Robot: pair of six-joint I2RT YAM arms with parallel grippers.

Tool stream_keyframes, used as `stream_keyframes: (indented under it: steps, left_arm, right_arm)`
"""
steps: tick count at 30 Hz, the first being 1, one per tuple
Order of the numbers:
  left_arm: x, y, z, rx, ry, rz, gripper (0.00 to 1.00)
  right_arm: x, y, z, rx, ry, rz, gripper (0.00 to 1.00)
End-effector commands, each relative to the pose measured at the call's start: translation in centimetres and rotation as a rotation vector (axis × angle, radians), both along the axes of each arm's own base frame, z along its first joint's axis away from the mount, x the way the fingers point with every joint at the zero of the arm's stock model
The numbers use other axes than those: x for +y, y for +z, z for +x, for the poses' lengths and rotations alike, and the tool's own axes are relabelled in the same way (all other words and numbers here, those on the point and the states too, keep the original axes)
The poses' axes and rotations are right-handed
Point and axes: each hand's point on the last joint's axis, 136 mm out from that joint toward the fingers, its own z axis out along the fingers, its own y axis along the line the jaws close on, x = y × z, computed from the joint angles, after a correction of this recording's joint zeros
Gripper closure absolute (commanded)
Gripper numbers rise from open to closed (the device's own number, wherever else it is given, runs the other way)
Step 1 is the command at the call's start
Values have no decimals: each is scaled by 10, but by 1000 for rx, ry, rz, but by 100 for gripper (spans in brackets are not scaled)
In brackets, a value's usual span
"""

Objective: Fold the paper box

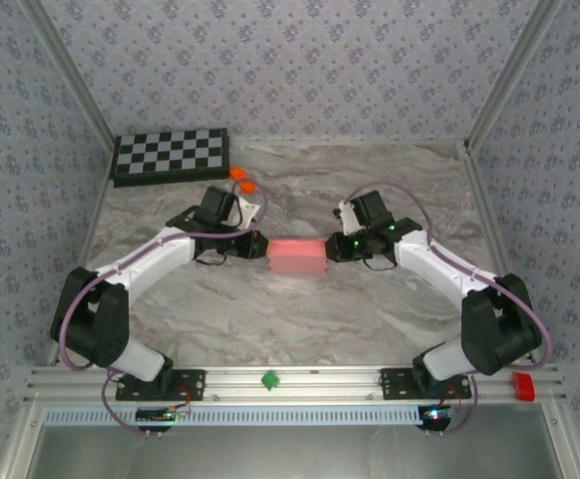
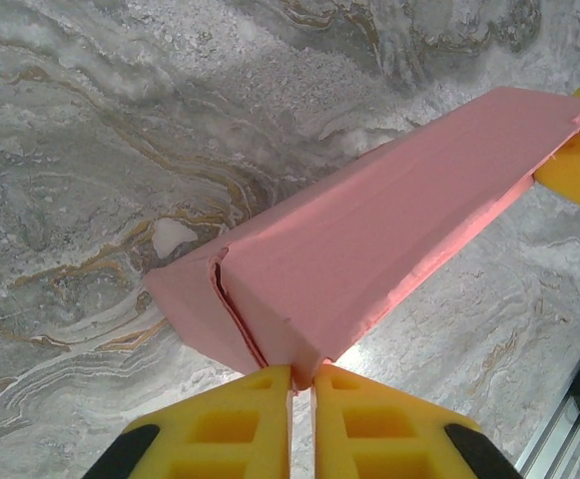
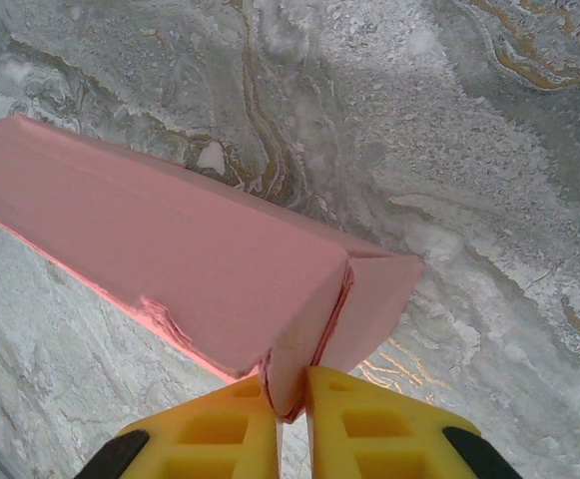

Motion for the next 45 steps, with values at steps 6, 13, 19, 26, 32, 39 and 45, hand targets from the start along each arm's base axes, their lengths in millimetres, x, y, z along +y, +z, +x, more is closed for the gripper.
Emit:
stream_keyframes:
  steps: [6,13,19,26,32,39,45]
  left_arm:
    - [1,-7,-4,20,-5,13,88]
    - [-1,5,-1,-6,-7,0,87]
    - [-2,20,2,-38,-8,-14,83]
    - [-1,37,0,-77,-12,-31,74]
    - [0,51,4,-110,8,-63,67]
    - [-3,58,18,-115,58,-88,58]
    - [-1,50,31,-71,113,-68,56]
  right_arm:
    - [2,2,-1,11,13,-3,84]
    - [-1,13,0,-30,2,0,74]
    - [-1,23,0,-61,5,14,64]
    - [0,36,0,-86,12,67,58]
    - [2,48,8,-112,-15,120,57]
    - [-1,52,21,-117,-83,133,57]
    - [-4,43,28,-84,-118,117,58]
